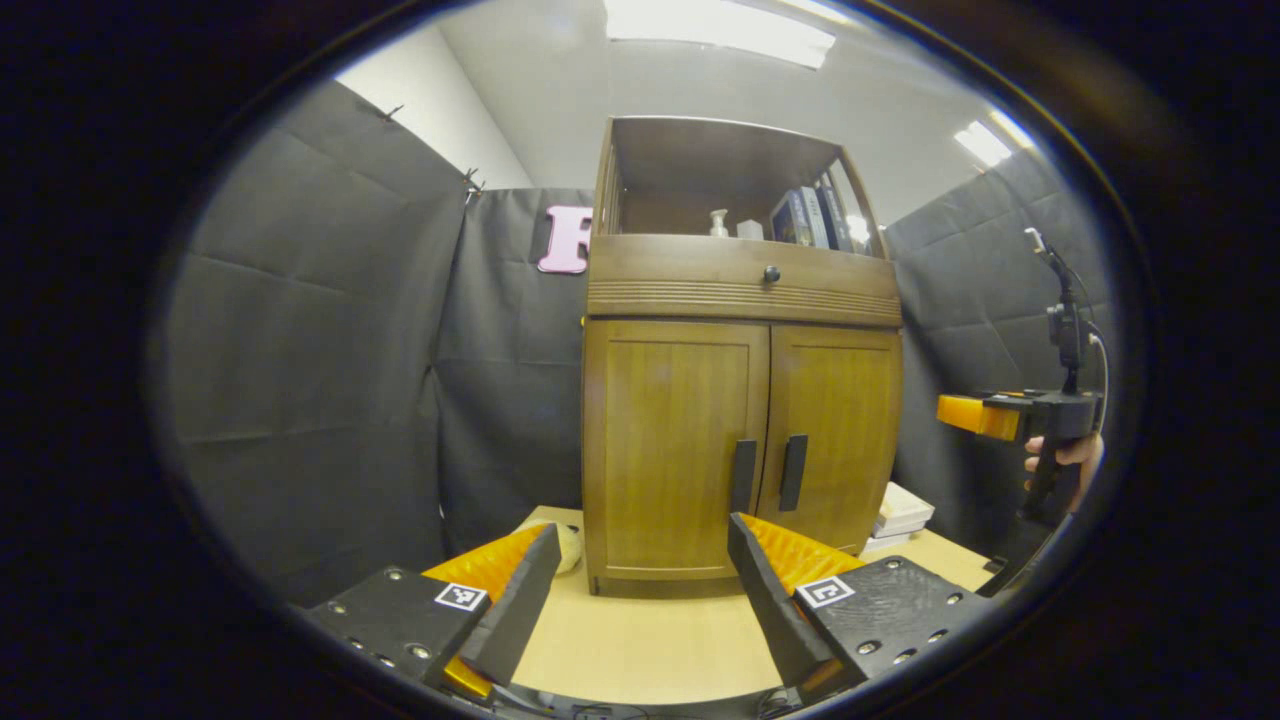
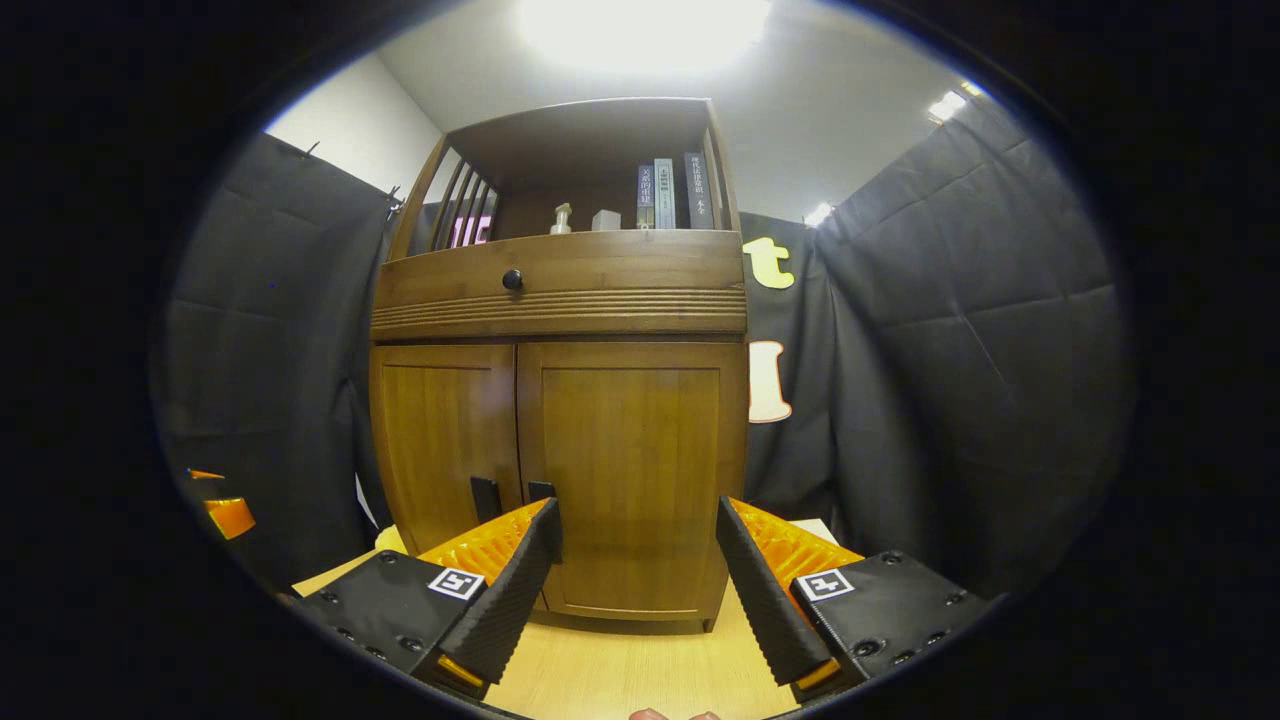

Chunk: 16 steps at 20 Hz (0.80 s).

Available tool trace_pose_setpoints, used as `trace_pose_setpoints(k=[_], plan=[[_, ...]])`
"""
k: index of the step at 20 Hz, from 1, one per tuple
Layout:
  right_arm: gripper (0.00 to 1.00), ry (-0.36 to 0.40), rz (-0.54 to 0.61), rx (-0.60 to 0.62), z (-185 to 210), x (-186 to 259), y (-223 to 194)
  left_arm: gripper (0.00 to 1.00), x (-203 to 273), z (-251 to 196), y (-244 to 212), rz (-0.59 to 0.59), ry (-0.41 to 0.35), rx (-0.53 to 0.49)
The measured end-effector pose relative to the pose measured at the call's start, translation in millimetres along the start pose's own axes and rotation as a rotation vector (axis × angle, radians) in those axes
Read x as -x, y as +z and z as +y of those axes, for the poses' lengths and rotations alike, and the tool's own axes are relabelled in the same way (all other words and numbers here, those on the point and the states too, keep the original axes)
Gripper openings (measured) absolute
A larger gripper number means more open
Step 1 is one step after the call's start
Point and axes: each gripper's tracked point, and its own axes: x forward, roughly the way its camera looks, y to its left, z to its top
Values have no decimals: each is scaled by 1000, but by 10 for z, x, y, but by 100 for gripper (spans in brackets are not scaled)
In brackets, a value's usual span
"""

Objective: Open the right door of the double-door shoe cabinet with the right hand, and open the left door with the left hand.

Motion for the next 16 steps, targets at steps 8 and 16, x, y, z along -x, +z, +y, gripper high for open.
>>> trace_pose_setpoints(k=[8,16], plan=[[98,46,-12,-24,249,-354,208,97,97,140,-164,14,48,41],[98,114,-8,-26,657,-832,207,97,280,422,-371,53,143,70]])
